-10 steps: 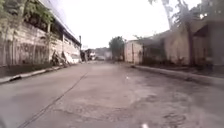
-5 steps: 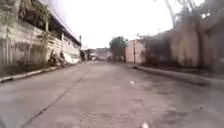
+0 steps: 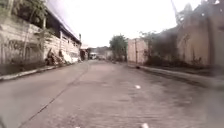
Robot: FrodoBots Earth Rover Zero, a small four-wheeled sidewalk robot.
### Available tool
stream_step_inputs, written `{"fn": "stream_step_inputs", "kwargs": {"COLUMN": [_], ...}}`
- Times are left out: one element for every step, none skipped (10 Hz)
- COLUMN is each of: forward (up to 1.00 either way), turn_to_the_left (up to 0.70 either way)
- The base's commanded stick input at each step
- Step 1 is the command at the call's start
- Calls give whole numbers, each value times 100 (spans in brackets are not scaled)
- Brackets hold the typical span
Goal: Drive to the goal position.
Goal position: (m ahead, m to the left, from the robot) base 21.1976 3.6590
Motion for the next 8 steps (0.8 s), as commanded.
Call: {"fn": "stream_step_inputs", "kwargs": {"forward": [100,100,100,100,100,100,100,100], "turn_to_the_left": [0,0,0,0,0,0,0,0]}}
